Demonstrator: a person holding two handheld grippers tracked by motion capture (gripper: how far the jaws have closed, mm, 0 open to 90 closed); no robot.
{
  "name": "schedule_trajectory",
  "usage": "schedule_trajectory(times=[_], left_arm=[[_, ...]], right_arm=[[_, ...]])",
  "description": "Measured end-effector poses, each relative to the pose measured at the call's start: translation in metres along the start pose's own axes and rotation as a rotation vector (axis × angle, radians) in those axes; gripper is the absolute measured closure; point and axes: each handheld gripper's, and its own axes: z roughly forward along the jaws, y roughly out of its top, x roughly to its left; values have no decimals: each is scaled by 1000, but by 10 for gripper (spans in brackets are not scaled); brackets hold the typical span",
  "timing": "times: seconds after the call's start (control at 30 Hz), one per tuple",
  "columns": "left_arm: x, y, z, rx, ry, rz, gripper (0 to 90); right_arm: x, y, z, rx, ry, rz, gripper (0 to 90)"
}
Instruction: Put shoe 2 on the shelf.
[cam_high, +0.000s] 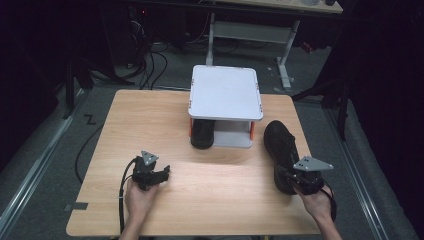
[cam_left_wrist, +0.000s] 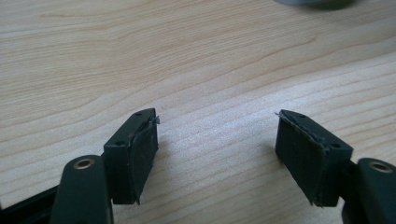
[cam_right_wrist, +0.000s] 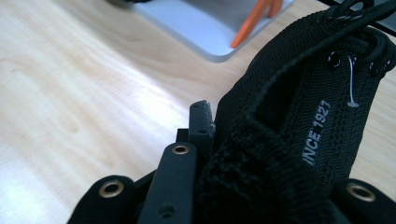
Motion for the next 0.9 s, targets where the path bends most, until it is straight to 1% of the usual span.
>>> schedule_trajectory(times=[0.1, 0.2, 0.33, 0.43, 0.57, 0.67, 0.7, 0.83, 0.9], left_arm=[[0, 0, 0, 0, 1, 2, 298], [0, 0, 0, 0, 1, 2, 298], [0, 0, 0, 0, 1, 2, 298], [0, 0, 0, 0, 1, -1, 301], [-1, 0, 0, 0, 3, -1, 287], [-1, -1, 1, 10, -6, 1, 263], [-1, 0, 1, 12, -9, 1, 254], [-1, 1, 1, 19, 0, -12, 248], [-2, 3, 4, 24, 11, -15, 217]], right_arm=[[11, -6, -3, 4, 11, -20, 834], [22, -11, -4, 15, 10, -46, 835], [32, -15, -6, 10, 32, -51, 835], [42, -15, -9, 3, 48, -66, 835], [55, -13, -13, -7, 79, -86, 835], [63, -10, -13, -7, 103, -109, 835], [65, -8, -12, -10, 111, -118, 834], [70, -1, -6, -21, 130, -128, 834], [71, 3, -2, -23, 137, -136, 834]])
